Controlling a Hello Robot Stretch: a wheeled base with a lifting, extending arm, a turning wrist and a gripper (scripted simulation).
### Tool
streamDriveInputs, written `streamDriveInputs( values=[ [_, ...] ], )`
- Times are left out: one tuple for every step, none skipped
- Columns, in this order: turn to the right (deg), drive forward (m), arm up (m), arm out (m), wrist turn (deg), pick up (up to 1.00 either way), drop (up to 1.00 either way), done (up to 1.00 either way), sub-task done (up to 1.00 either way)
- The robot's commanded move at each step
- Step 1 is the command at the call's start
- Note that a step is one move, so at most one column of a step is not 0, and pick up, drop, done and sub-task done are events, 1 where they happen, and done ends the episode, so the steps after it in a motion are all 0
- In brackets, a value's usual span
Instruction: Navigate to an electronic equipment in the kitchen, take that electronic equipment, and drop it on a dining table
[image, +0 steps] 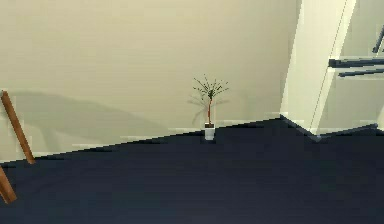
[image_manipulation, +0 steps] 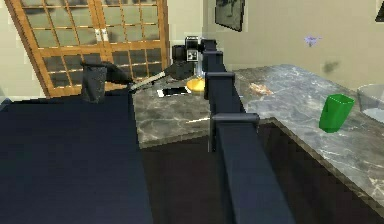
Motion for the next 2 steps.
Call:
streamDriveInputs(
  values=[
    [0.0,0.0,0.0,0.0,-45.0,0.0,0.0,0.0,0.0],
    [0.0,0.0,0.0,0.0,-33.0,0.0,0.0,0.0,0.0]
  ],
)
